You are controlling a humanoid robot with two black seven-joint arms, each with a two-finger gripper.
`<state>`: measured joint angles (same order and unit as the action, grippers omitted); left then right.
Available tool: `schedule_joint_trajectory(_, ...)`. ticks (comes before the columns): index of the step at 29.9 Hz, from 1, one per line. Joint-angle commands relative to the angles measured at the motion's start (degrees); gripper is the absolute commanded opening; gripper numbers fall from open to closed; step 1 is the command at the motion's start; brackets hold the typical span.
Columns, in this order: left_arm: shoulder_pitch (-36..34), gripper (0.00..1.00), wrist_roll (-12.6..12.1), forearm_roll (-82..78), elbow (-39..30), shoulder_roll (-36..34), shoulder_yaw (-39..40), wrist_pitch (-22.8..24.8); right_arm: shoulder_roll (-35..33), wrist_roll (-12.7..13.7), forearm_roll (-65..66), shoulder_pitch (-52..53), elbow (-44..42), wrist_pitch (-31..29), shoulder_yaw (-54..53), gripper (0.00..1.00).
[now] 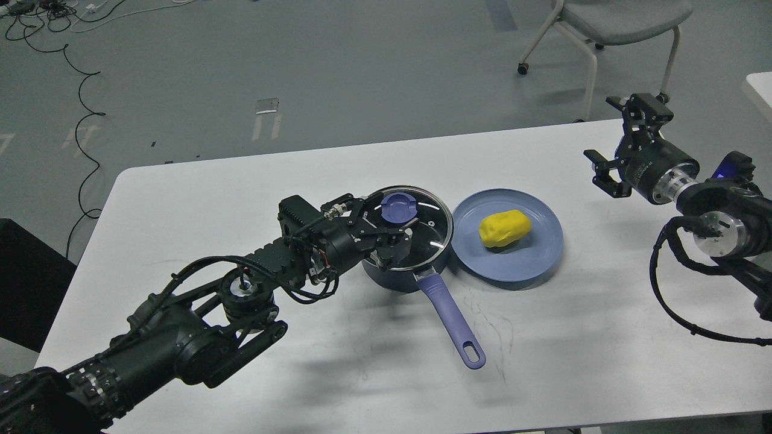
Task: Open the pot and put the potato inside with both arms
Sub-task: 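Close the left gripper on the blue lid knob, then lift the glass lid off the pot and set it down beside it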
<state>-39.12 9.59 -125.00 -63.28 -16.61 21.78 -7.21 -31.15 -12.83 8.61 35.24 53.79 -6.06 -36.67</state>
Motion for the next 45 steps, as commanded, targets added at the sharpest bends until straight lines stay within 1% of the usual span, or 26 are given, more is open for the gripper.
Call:
schedule_joint_trajectory(1,-0.08,0.73,0.0,0.0,0.0,0.0,0.02,0.0,0.04,0.0,0.0,-0.09,-0.44,0.0,0.1,1.0)
schedule_joint_trajectory(2,-0.08,0.66,0.08,0.0,-0.09,0.0,0.02,0.0,0.04,0.0,0.0,-0.09,-0.44,0.0,0.19,1.0)
schedule_joint_trajectory(5,-0.08,0.61,0.17,0.0,-0.27,-0.09,0.02,-0.61,0.13,0.0,0.0,-0.35,-0.53,0.0,0.19,1.0)
schedule_joint_trajectory(11,-0.08,0.61,0.26,0.0,-0.71,-0.18,0.02,-1.31,0.04,0.0,0.0,-0.53,-0.53,0.0,0.28,1.0)
schedule_joint_trajectory(16,0.01,0.61,2.71,0.0,-2.28,-2.45,0.02,-3.33,0.74,0.0,0.0,-0.7,-1.85,0.0,0.28,1.0)
schedule_joint_trajectory(17,0.01,0.61,2.72,0.0,-2.29,-2.46,0.02,-3.34,0.74,0.0,0.0,-0.7,-1.85,0.0,0.28,1.0)
schedule_joint_trajectory(21,-0.51,0.61,3.07,0.0,-6.15,-5.35,0.2,-3.42,0.92,0.0,0.0,-0.7,-2.38,-0.09,0.28,1.0)
schedule_joint_trajectory(28,-0.96,0.61,3.25,0.0,-6.33,-11.68,0.2,-3.86,1.36,0.0,0.0,-0.26,-2.29,-0.18,0.28,1.0)
schedule_joint_trajectory(32,-0.08,0.61,3.33,0.0,-5.45,-15.9,-0.24,-8.78,1.45,0.0,0.09,-0.26,-2.29,-0.18,0.28,1.0)
schedule_joint_trajectory(36,1.58,0.62,3.42,0.0,-3.09,-20.99,-3.22,-13.87,1.45,0.0,0.09,-0.44,-2.29,-0.18,0.46,1.0)
schedule_joint_trajectory(37,1.59,0.62,3.42,0.0,-3.08,-21.01,-3.23,-13.88,1.45,0.0,0.09,-0.44,-2.29,-0.18,0.46,1.0)
schedule_joint_trajectory(40,3.87,0.62,4.74,0.0,-1.77,-22.15,-4.2,-16.34,1.53,0.0,0.09,-0.53,-2.29,-0.18,0.46,1.0)
schedule_joint_trajectory(42,6.33,0.62,4.92,0.0,0.08,-22.59,-4.2,-18.09,1.62,0.0,0.09,-0.44,-2.11,-0.18,0.46,1.0)
schedule_joint_trajectory(43,6.34,0.62,4.92,0.0,0.08,-22.59,-4.2,-18.1,1.62,0.0,0.09,-0.44,-2.11,-0.18,0.46,1.0)
schedule_joint_trajectory(45,7.65,0.62,5.27,0.0,1.31,-22.5,-4.28,-19.77,1.89,0.0,0.18,-0.44,-2.2,-0.18,0.46,1.0)
